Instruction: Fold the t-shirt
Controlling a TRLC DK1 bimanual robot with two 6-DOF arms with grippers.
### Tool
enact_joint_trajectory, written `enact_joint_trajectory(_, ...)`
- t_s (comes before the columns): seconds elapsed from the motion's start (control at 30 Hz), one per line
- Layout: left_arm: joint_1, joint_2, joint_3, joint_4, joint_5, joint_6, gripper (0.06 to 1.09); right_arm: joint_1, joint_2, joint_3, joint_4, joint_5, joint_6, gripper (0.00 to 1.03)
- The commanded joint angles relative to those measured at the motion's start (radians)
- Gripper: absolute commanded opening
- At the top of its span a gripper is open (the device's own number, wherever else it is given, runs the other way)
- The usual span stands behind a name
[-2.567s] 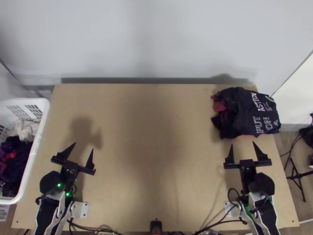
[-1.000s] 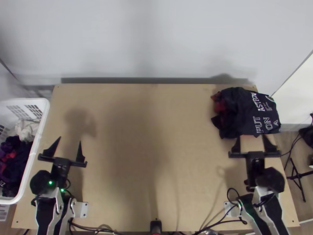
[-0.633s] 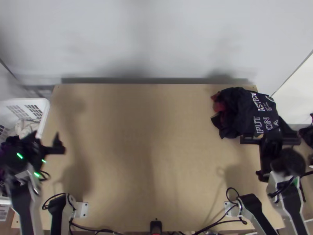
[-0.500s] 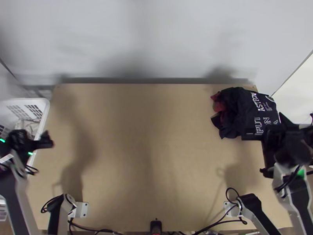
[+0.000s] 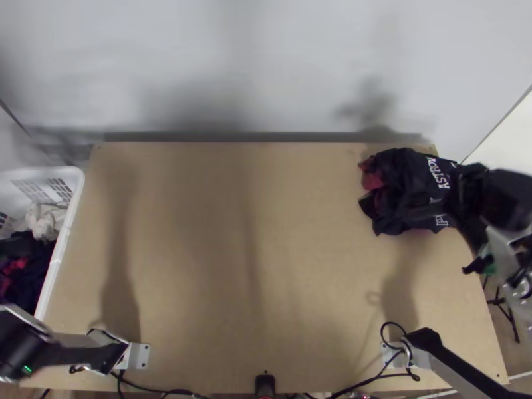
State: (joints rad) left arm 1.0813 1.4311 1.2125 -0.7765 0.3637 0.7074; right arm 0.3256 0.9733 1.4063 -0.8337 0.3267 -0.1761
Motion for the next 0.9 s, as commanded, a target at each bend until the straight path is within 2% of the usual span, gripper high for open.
enact_joint_trajectory(0.0,0.069,0.310,0.167,-0.049,-0.002,0.205,1.03,0.001,0.171,0.330,-0.226,-0.095,0.049,0.99)
enact_joint_trajectory(0.2,0.088,0.574,0.413,-0.079,-0.051,0.382,1.03,-0.051,0.263,0.503,-0.317,-0.179,0.081,0.99)
enact_joint_trajectory(0.43,0.089,0.916,0.823,-0.323,-0.057,0.563,1.03,-0.184,0.286,0.559,-0.378,-0.210,0.089,0.99)
enact_joint_trajectory(0.87,0.068,1.057,0.860,-0.319,-0.111,0.623,1.03,-0.257,0.278,0.600,-0.386,-0.210,0.099,0.98)
